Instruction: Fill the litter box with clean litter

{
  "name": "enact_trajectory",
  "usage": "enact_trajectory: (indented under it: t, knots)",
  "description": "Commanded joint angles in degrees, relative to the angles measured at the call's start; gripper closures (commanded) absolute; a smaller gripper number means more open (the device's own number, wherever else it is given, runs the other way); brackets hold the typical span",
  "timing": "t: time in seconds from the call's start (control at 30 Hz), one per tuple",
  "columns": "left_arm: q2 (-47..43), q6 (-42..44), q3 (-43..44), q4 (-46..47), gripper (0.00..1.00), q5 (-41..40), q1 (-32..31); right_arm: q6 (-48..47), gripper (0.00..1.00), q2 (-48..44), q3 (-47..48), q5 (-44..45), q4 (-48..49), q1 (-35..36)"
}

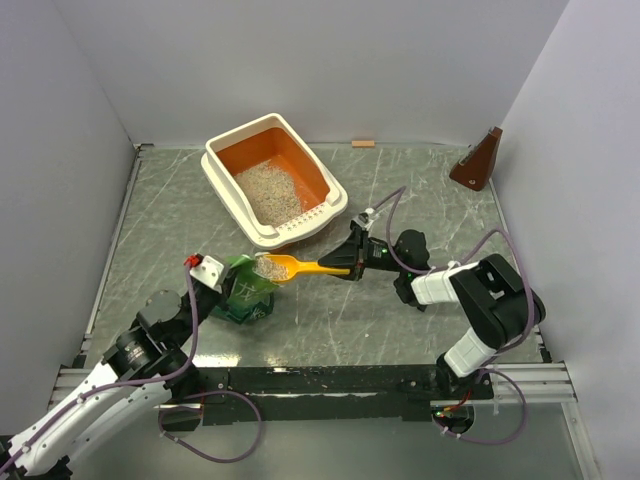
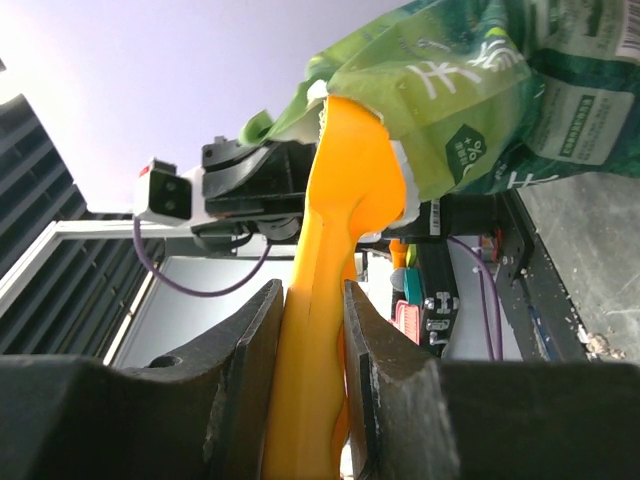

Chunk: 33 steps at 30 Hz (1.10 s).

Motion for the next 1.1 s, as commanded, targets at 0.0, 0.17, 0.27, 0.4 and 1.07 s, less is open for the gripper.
enact_trajectory:
  t: [0.0, 0.17, 0.27, 0.4, 1.07]
  knots:
    - [-0.9, 0.1, 0.5, 6.5, 0.99, -1.1, -0.3, 1.9, 1.0, -4.6, -0.8, -2.5, 20.7, -1.2]
    - [-1.4, 0.4, 0.5, 6.7, 1.0, -2.1, -0.3, 2.2, 1.0, -6.3, -2.4, -2.9, 20.7, -2.4]
    - [-2.1, 0.7, 0.4, 6.8, 0.99, -2.9, -0.2, 2.3, 1.0, -7.1, -3.2, -3.4, 20.7, -3.1]
    - [-2.9, 0.9, 0.2, 7.1, 0.99, -3.7, -0.2, 2.6, 1.0, -8.3, -4.4, -3.5, 20.7, -4.2]
    - [-3.2, 1.3, -0.1, 7.7, 0.99, -7.2, -0.1, 7.8, 1.0, -11.7, -3.6, -2.1, 20.5, -7.1]
